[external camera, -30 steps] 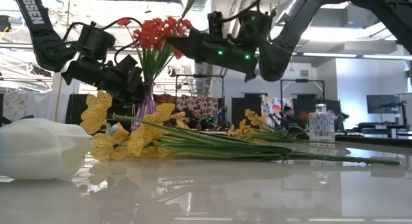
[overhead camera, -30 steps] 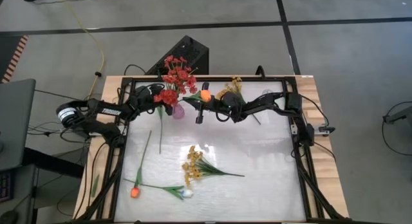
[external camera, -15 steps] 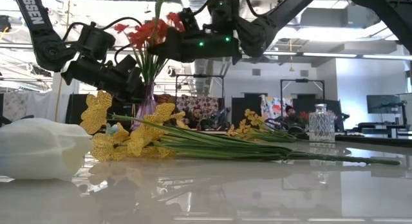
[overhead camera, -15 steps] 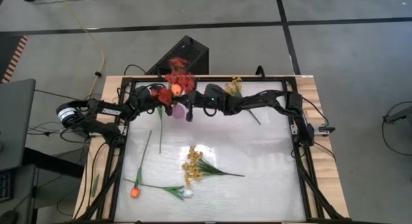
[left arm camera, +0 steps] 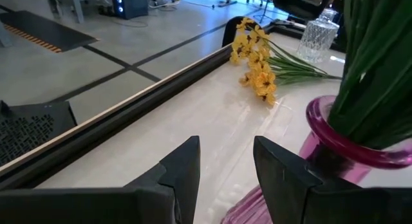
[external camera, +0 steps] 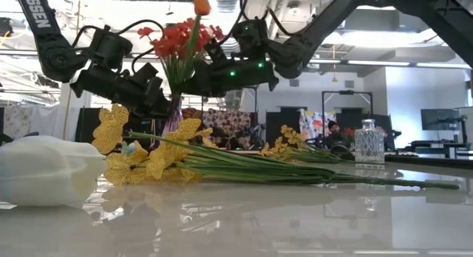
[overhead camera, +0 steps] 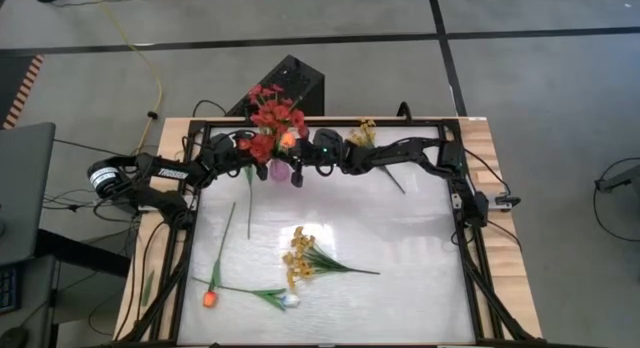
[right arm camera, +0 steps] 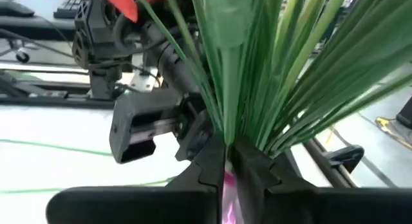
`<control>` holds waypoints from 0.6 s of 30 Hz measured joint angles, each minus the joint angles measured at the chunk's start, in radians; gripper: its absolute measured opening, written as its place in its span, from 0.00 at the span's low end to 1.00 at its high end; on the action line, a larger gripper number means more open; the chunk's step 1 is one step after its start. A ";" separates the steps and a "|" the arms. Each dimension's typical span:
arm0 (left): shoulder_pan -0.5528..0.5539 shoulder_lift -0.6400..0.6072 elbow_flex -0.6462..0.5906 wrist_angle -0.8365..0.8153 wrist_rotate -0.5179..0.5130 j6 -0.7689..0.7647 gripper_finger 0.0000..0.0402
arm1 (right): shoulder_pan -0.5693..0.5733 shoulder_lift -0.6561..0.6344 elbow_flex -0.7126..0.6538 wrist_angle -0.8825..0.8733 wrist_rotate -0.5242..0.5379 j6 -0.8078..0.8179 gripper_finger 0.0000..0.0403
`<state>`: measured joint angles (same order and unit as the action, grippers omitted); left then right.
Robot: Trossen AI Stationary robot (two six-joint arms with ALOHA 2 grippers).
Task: Sort flowers into vase by color
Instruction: Put the top orange tulip into the pink vase
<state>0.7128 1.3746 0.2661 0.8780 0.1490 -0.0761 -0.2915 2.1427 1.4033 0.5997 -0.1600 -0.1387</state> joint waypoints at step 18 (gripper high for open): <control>0.000 -0.001 0.000 0.002 -0.001 0.008 0.33 | -0.015 -0.213 0.003 -0.442 -0.080 -0.078 0.66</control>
<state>0.7132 1.3735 0.2657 0.8803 0.1482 -0.0677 -0.3067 1.9293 1.4063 0.1577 -0.2398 -0.2171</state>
